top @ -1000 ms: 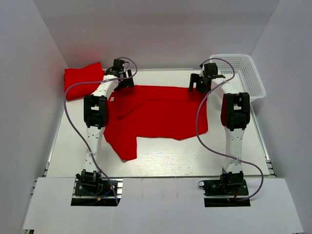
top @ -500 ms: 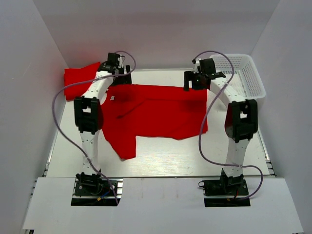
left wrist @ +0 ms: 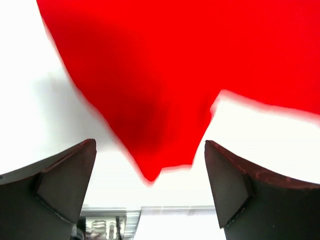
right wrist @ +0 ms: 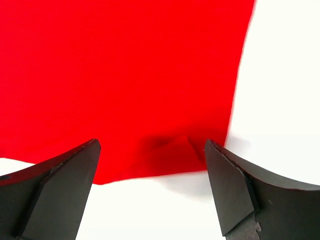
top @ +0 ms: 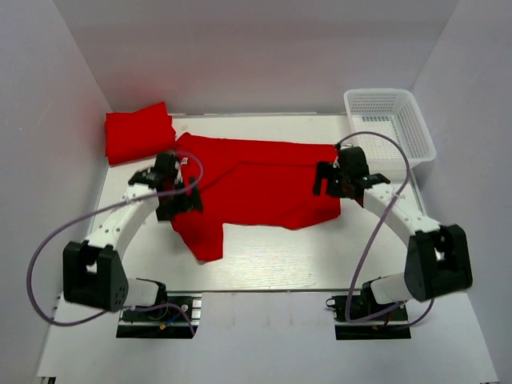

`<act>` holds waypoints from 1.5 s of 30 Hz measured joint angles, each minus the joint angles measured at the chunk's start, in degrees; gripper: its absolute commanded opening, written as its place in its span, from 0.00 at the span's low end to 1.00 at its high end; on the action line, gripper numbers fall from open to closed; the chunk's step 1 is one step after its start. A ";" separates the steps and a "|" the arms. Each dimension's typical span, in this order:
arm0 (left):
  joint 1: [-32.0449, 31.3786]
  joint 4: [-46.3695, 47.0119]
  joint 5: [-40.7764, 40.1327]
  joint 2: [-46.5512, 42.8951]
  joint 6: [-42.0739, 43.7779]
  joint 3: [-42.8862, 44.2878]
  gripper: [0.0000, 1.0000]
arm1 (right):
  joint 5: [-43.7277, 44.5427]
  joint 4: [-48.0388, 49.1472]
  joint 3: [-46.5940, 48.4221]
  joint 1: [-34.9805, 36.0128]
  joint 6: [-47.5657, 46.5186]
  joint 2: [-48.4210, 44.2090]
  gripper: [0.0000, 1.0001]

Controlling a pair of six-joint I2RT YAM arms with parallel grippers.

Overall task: Fold and stack the t-shirts
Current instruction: Grap the side of the flattened tshirt closest away from the robot with both arms

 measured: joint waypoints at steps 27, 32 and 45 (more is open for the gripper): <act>-2.12 5.60 11.17 -9.03 -10.10 -27.69 0.28 | 9.14 -0.68 -11.50 -0.39 12.76 -10.29 0.90; -2.12 7.50 11.19 -7.80 -9.20 -28.37 0.00 | 8.33 -0.72 -14.19 -0.42 15.19 -10.29 0.90; -2.12 10.19 10.08 -6.86 -7.50 -27.52 0.00 | -1.75 6.62 -18.91 -0.28 18.78 -6.64 0.85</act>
